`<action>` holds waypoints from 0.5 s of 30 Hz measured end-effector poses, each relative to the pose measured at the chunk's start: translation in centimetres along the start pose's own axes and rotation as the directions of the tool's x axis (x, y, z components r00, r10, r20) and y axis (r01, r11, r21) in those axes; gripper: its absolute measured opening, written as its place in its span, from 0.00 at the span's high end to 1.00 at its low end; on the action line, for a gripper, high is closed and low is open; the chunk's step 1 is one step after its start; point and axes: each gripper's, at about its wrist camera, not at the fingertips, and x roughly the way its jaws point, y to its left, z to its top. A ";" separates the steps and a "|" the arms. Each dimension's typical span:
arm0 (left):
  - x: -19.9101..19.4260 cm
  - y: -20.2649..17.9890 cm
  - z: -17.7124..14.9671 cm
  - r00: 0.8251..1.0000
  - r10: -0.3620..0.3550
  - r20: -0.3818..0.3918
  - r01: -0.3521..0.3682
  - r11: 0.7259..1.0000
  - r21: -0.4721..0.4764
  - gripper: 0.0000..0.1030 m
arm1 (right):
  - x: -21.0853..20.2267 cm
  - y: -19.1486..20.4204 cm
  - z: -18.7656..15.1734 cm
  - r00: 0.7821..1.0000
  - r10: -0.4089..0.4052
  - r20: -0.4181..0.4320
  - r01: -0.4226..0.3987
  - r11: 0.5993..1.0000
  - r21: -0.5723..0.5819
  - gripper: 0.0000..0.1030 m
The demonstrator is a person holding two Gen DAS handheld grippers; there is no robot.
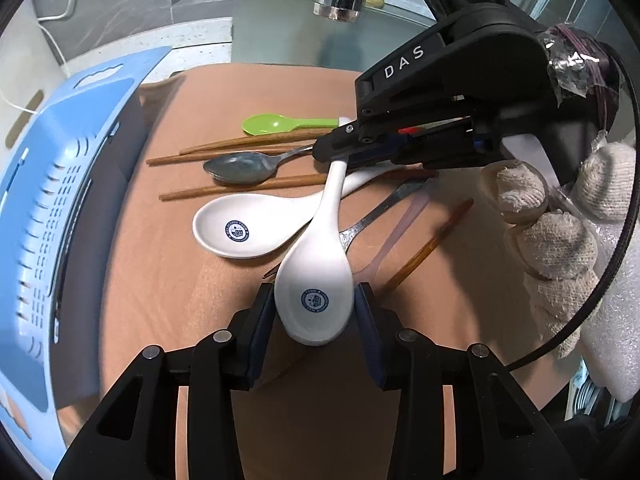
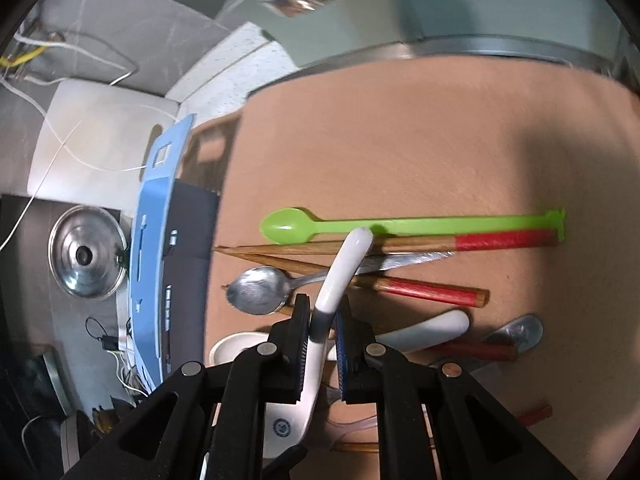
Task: Organize utensils
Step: 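Close the right gripper on the white spoon handle and lift it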
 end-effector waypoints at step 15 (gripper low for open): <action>0.6 -0.7 0.8 0.999 -0.019 -0.028 0.021 0.997 0.073 0.44 | 0.3 -0.4 0.4 1.000 0.013 -0.025 -0.012 0.998 0.069 0.92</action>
